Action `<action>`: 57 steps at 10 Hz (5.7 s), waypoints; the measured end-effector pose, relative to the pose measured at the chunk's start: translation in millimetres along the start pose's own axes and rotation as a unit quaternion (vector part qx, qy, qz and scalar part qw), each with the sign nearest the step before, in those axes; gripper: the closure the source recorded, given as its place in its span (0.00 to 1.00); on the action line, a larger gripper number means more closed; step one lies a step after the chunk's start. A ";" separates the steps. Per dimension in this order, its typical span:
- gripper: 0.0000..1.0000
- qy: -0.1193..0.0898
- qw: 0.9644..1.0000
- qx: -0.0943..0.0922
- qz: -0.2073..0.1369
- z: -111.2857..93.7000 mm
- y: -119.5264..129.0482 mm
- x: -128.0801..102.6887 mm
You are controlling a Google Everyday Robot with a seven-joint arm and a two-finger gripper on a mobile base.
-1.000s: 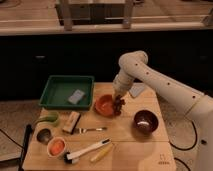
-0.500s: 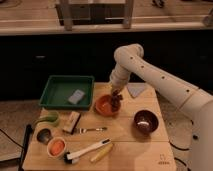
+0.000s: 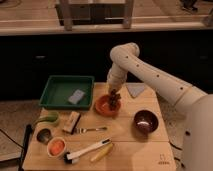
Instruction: Place grapes in red bowl
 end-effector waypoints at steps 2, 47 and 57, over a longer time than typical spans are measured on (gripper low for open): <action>0.99 -0.003 1.000 -0.003 0.018 3.8 -0.9 3.2; 0.20 -0.019 0.999 0.008 0.039 8.4 8.7 4.4; 0.20 -0.019 0.999 0.008 0.039 8.4 8.7 4.3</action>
